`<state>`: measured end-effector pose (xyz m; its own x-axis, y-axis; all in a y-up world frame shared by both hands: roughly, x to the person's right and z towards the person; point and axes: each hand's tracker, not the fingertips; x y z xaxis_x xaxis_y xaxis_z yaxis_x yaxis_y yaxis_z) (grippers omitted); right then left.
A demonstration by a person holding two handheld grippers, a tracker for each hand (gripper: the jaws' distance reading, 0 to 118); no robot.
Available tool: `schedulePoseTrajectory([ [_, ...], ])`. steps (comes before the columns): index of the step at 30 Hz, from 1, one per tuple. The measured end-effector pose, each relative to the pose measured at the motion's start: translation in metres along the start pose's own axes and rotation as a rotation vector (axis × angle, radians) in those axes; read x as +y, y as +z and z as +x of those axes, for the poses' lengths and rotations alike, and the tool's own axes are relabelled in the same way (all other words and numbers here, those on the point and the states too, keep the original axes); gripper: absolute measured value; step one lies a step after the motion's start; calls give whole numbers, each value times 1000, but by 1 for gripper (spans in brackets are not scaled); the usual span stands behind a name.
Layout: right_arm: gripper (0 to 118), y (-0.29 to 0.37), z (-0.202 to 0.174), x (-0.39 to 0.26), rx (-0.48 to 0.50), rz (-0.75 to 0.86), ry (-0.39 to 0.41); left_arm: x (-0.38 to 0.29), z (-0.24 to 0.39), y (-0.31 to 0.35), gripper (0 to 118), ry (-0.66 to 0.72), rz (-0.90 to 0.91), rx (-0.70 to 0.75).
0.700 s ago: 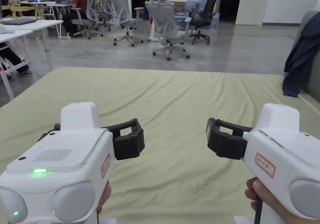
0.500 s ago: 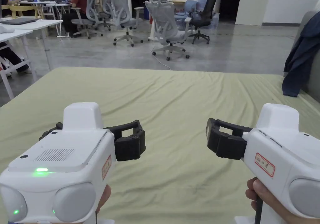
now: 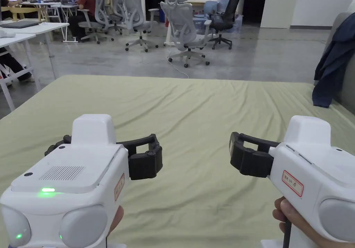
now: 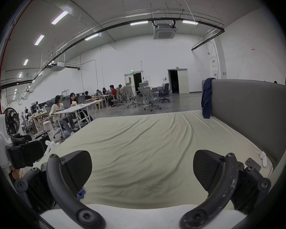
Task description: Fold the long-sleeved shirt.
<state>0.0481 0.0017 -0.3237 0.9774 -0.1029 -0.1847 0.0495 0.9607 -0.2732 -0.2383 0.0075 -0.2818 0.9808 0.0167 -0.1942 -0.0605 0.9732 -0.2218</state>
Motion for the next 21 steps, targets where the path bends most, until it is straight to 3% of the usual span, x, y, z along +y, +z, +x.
schedulePoseTrajectory([
  [21,118,2,-1,1,23,25,-24,3,-2,1,118,18,20,-1],
])
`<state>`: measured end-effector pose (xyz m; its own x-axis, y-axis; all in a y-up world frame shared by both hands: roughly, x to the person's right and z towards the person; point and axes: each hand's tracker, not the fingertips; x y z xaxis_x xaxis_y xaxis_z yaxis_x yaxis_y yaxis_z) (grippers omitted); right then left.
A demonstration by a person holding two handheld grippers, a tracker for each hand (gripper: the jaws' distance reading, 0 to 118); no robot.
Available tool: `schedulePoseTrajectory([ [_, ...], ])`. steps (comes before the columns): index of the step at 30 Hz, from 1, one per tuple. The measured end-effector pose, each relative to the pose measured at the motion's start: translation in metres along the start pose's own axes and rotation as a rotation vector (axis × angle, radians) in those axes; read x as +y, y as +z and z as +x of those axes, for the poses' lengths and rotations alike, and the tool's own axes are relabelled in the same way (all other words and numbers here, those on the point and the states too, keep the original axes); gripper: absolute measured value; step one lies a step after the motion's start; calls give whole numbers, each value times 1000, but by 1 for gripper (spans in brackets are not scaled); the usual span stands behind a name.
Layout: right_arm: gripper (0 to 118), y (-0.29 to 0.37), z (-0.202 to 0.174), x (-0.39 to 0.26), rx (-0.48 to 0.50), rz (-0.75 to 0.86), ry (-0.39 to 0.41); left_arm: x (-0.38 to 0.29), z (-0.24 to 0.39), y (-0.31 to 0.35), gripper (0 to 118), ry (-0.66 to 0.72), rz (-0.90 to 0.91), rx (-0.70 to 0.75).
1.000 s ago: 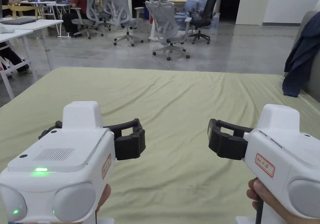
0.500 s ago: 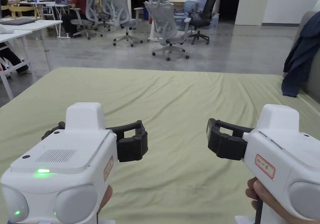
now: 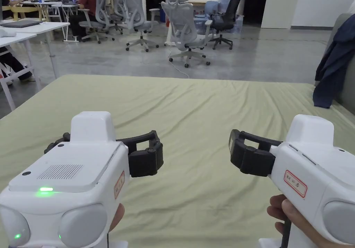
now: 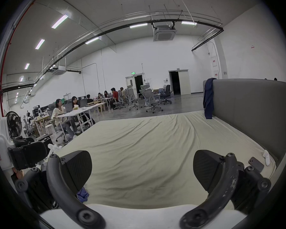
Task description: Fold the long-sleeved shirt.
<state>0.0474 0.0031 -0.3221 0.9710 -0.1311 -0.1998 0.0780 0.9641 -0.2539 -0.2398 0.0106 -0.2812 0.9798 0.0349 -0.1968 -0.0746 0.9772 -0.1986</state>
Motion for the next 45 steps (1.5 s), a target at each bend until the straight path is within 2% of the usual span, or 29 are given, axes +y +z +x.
schedulePoseTrajectory([
  [20,118,-2,0,1,-8,-16,4,2,2,-1,118,3,-6,-15],
  [32,118,-3,3,0,0,-29,-22,0,3,-3,118,-3,-18,-12],
  [33,102,-3,4,0,4,-36,-25,-1,2,-3,108,-8,-18,-17],
  [34,73,-2,4,-1,6,-42,-23,-2,-1,1,75,6,-10,-44],
  [35,35,-1,4,-1,15,-52,-18,-2,-4,4,17,42,-8,-97],
  [36,2,-1,3,-2,18,-53,-2,0,-6,0,4,77,-35,-136],
  [38,3,-1,2,-7,-78,-51,20,-3,-9,-6,3,96,-53,-144],
  [42,3,-3,13,-11,-48,-64,-46,-11,-3,-5,3,60,-41,-138],
  [43,3,-5,12,-12,-55,-65,-36,-10,-5,-5,3,103,-54,-168],
  [45,3,-10,1,-10,-108,-52,33,-8,-17,-8,3,195,-78,-189],
])
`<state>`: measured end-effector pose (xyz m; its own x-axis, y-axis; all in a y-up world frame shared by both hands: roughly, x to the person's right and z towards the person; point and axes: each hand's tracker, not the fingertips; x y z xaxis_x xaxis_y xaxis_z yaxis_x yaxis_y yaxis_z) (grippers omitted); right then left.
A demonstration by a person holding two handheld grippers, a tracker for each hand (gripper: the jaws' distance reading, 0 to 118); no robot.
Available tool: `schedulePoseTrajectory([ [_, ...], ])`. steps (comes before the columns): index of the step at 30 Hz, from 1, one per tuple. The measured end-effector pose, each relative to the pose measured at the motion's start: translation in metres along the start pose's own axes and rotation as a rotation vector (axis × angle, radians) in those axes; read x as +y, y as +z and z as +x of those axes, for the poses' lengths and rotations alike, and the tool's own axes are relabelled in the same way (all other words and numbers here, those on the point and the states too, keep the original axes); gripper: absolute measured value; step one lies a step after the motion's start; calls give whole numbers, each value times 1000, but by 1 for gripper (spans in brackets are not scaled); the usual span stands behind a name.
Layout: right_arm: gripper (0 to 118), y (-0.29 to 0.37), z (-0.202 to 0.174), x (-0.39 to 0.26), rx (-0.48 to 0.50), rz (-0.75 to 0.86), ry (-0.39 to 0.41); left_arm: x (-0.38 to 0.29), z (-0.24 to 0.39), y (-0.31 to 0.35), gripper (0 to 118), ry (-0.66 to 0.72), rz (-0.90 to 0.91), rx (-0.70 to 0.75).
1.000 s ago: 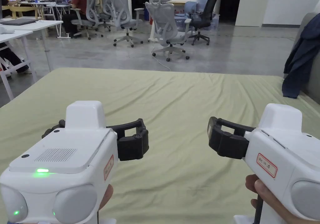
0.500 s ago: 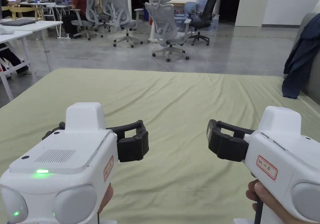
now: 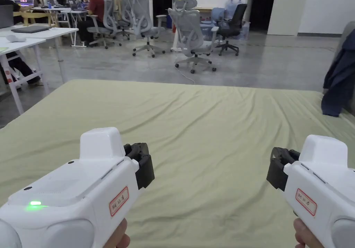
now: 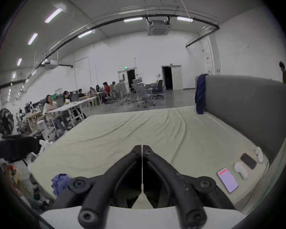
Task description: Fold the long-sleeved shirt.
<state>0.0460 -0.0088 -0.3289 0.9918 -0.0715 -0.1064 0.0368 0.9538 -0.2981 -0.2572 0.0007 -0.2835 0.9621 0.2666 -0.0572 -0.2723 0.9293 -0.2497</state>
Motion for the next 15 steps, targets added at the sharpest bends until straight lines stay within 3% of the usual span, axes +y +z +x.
schedulePoseTrajectory([
  [3,3,-11,-37,6,62,10,24,9,-31,18,3,5,60,127],
  [5,3,-16,-72,8,199,0,27,14,-65,35,3,17,72,211],
  [9,3,-16,-167,2,511,-22,135,21,-145,87,3,64,73,470],
  [12,4,-9,-215,-5,741,-73,99,18,-192,118,3,60,64,702],
  [15,4,-9,-236,-11,815,-105,97,5,-219,119,3,81,-24,729],
])
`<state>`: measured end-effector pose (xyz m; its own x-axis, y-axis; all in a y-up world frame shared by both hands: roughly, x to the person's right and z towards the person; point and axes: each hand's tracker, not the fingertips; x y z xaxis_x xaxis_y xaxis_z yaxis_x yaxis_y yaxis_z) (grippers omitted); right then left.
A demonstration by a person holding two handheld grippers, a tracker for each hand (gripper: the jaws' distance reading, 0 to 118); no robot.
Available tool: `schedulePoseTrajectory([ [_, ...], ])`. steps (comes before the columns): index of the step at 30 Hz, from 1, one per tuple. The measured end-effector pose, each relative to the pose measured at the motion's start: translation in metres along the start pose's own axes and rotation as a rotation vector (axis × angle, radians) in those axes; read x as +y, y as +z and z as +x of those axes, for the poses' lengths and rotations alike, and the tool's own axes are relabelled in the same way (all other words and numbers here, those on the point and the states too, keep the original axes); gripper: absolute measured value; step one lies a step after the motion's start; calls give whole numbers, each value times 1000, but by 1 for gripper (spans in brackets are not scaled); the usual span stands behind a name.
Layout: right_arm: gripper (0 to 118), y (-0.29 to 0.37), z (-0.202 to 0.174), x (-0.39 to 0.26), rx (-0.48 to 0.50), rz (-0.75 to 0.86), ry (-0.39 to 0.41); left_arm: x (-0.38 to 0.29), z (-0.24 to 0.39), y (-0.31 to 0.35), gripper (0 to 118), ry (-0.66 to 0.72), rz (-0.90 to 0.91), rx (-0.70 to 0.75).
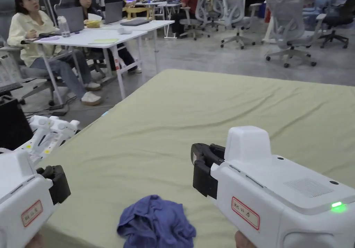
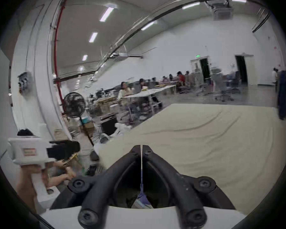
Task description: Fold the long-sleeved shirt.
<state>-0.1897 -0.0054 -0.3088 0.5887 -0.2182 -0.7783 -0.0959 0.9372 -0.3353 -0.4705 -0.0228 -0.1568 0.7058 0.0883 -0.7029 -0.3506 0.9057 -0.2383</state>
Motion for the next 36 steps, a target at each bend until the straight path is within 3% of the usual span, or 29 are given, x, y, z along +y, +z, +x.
schedulePoseTrajectory([
  [1,4,-3,1,-2,-7,-5,6,-7,-2,-10,3,4,-34,-34],
  [2,4,-4,4,-5,-11,-13,7,-14,-1,-20,11,9,-56,-64],
  [5,4,-6,24,-17,-56,-72,9,-44,14,-65,118,-4,-131,-133],
  [7,3,-3,42,-28,-121,-116,5,-68,29,-92,114,-52,-159,-158],
  [11,3,7,76,-52,-222,-183,-11,-98,60,-152,116,-12,-290,-235],
  [17,3,15,109,-72,-302,-245,-52,-150,87,-253,112,153,-572,-231],
  [18,3,15,112,-74,-309,-252,-53,-157,88,-265,95,179,-630,-231],
  [20,3,17,115,-75,-318,-259,-55,-160,83,-273,48,266,-665,-252],
  [22,3,21,118,-75,-319,-262,-59,-135,85,-260,16,293,-607,-254],
  [31,3,80,127,-58,-311,-94,-179,14,172,-133,16,174,-293,-675],
  [36,3,146,136,-32,-385,47,-178,60,250,-67,16,140,-193,-852],
])
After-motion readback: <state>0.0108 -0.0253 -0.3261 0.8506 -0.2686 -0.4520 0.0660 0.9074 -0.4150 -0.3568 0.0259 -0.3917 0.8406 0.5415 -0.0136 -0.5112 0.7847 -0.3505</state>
